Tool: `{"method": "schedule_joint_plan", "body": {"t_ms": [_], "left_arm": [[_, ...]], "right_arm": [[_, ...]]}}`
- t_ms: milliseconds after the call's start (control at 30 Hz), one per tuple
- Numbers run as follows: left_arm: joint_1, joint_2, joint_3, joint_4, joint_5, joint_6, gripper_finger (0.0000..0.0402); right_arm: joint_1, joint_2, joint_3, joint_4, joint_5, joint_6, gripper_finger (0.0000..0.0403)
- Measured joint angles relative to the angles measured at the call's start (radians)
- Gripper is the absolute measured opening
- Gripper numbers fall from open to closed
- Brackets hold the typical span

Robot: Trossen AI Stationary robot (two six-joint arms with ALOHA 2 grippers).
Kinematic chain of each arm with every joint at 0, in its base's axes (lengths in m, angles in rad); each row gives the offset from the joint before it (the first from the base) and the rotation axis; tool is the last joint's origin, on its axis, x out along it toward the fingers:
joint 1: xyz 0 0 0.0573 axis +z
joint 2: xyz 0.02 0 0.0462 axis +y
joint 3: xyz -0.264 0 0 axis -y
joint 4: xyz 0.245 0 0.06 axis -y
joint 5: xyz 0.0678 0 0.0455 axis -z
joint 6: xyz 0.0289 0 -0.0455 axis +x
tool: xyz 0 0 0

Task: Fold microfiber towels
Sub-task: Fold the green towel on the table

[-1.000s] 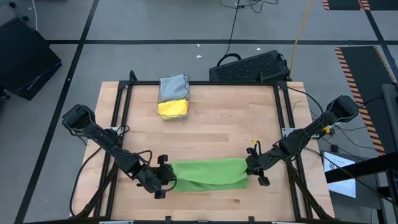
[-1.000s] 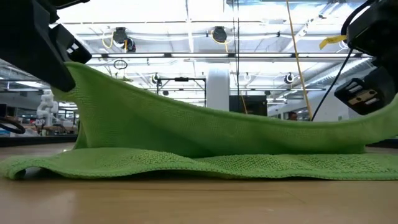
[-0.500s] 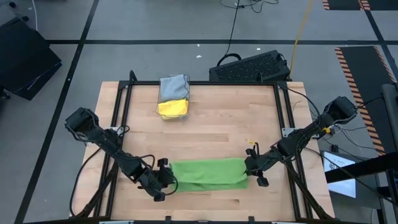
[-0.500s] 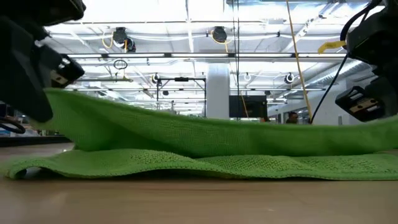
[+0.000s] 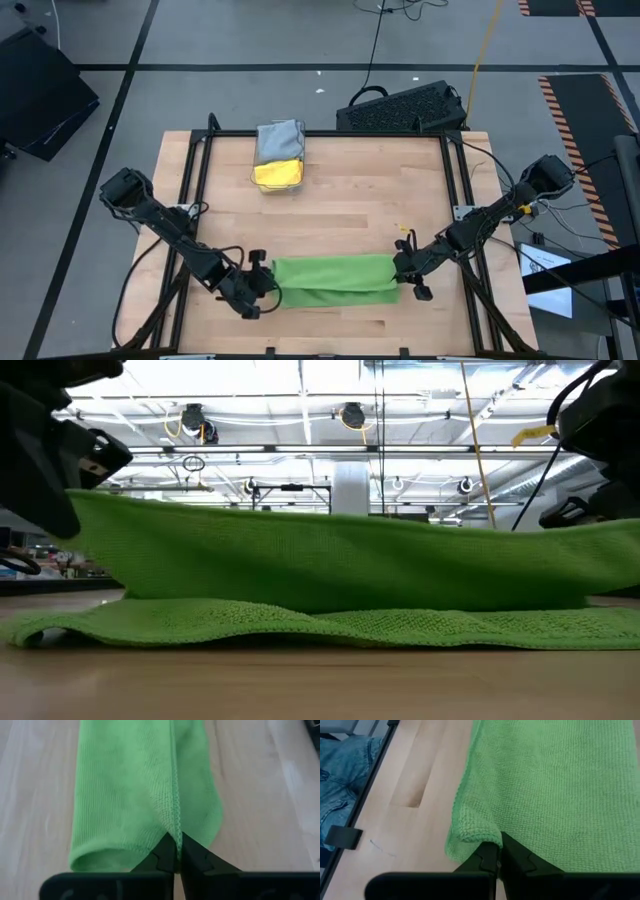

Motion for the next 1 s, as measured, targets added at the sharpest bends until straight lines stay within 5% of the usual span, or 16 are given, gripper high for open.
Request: {"method": "schedule_joint_plan", "body": {"t_ms": [400,667,767,1000], "left_arm": [[0.000,0.000,0.000,-0.015,-0.007,-0.061,0.0014],[0.004,0.000,0.000,-0.006,-0.021,-0.179,0.0109],[0.010,0.000,-0.001,-0.014,-0.020,-0.215,0.0147],[0.009,-0.041,-0.001,0.039,0.212,-0.163,0.0178]], "right_arm": [[0.030,0.000,0.000,0.013,-0.005,0.000,0.0034],[0.032,0.000,0.000,-0.025,-0.012,0.025,0.0128],[0.031,-0.002,0.000,-0.026,-0.093,0.060,0.0157],[0.032,-0.046,0.000,-0.039,-0.268,0.147,0.0186]]}}
